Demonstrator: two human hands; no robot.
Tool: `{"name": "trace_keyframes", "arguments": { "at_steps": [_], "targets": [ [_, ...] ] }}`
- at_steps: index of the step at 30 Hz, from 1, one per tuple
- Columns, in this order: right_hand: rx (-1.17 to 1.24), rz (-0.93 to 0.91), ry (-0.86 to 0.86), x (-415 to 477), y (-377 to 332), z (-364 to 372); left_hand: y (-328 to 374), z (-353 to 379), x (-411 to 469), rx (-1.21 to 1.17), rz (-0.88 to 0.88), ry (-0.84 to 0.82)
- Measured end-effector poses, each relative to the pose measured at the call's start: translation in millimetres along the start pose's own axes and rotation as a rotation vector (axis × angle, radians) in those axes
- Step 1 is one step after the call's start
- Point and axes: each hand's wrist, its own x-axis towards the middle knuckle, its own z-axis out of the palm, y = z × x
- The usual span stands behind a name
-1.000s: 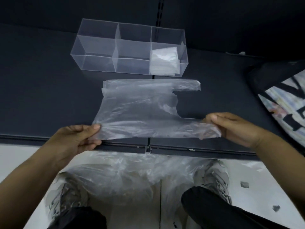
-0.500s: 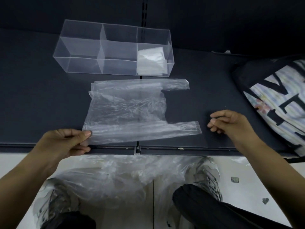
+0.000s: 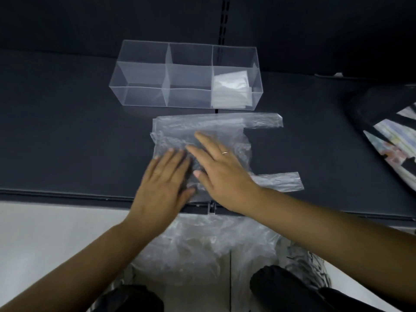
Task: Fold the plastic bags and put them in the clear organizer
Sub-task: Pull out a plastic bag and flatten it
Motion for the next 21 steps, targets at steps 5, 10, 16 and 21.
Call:
{"name": "trace_keyframes", "arguments": {
  "at_steps": [5,10,16,21],
  "targets": [
    [-0.301,0.213,-0.091,-26,43,21,20,13,-30,0.046,0.116,-0.114],
    [-0.324,0.335,0.006,-49,54,8,12,-9,-13,-0.285,-0.076,0.110],
    [-0.128,0.013,0.003,16,14,18,-23,5,46,-0.029,-0.097,-0.029],
    [-0.204,0.217,-0.023,37,55,19,-56,15,56,0.114,-0.045,-0.104]
  ]
}}
